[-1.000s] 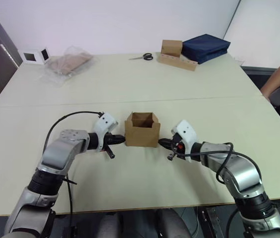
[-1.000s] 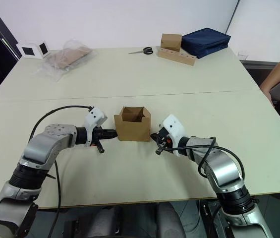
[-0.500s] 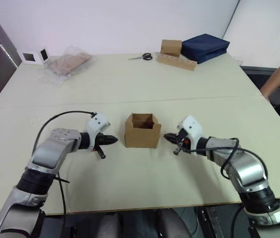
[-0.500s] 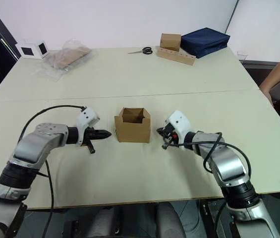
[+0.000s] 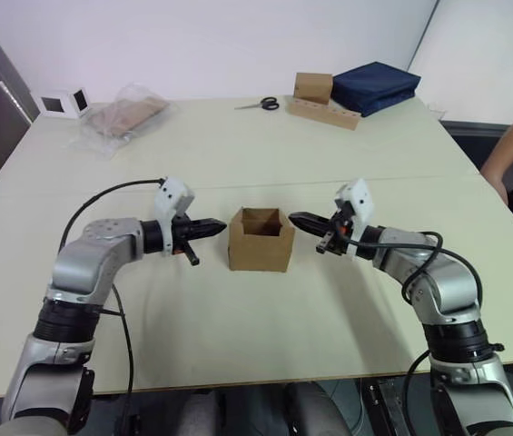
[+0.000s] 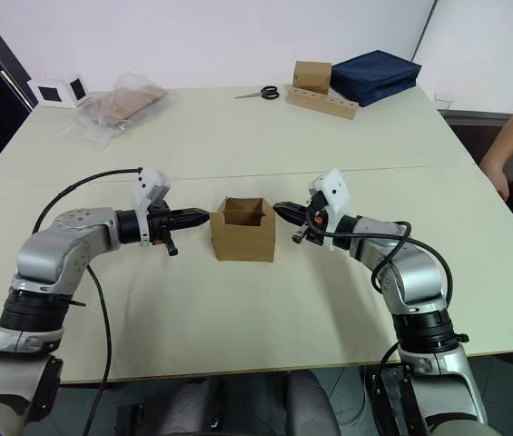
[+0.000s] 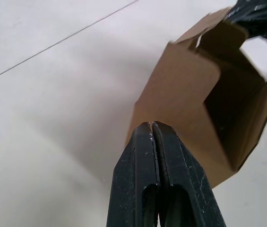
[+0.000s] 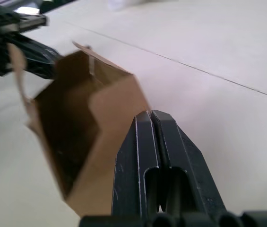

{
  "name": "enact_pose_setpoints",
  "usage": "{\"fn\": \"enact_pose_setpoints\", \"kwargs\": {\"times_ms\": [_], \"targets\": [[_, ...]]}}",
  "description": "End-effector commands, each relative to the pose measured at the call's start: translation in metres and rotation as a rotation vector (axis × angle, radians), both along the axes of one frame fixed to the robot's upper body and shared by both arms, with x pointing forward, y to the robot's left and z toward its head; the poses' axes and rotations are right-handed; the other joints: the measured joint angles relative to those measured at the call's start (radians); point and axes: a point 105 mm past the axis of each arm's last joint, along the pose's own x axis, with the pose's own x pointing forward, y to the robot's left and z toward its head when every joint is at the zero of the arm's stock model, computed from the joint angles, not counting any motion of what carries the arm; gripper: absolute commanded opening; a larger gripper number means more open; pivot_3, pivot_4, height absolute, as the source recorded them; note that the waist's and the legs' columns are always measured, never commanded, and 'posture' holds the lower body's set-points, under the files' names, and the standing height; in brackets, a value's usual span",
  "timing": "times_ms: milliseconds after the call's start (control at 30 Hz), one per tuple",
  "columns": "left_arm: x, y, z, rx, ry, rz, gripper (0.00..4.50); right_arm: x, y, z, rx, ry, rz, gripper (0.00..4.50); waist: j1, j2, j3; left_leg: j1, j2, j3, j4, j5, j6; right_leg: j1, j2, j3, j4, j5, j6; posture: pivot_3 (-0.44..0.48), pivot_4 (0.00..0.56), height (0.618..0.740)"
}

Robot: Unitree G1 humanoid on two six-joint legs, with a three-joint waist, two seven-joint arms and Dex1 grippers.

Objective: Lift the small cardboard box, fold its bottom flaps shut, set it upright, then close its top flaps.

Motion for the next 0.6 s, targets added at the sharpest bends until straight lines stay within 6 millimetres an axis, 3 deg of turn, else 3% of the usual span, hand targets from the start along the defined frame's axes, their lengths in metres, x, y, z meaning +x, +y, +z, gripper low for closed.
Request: {"fn": "enact_pose_setpoints", "kwargs": {"times_ms": [33, 267, 600], "targets": [[-0.002, -0.008, 0.023, -0.053, -0.065, -0.041, 0.03, -0.002, 0.009, 0.011, 0.020, -0.042, 0.052, 0.00, 0.001, 0.000, 0.000, 0.000, 0.000, 0.000, 0.000, 0.000, 0.000, 0.000, 0.000, 0.000, 0.000, 0.000, 0.000, 0.000, 0.150, 0.740], [-0.005, -0.020, 0.020, -0.058, -0.058, -0.074, 0.03, -0.001, 0.011, 0.002, -0.019, -0.035, 0.064, 0.00, 0.000, 0.000, 0.000, 0.000, 0.000, 0.000, 0.000, 0.000, 0.000, 0.000, 0.000, 0.000, 0.000, 0.000, 0.000, 0.000, 0.150, 0.740], [-0.003, -0.024, -0.016, 0.079, -0.012, -0.073, 0.03, 0.004, 0.006, -0.021, -0.134, -0.013, 0.038, 0.00, 0.000, 0.000, -0.001, 0.001, 0.000, 0.000, 0.000, 0.000, 0.000, 0.001, 0.000, 0.000, 0.000, 0.000, 0.000, 0.000, 0.150, 0.740]]}}
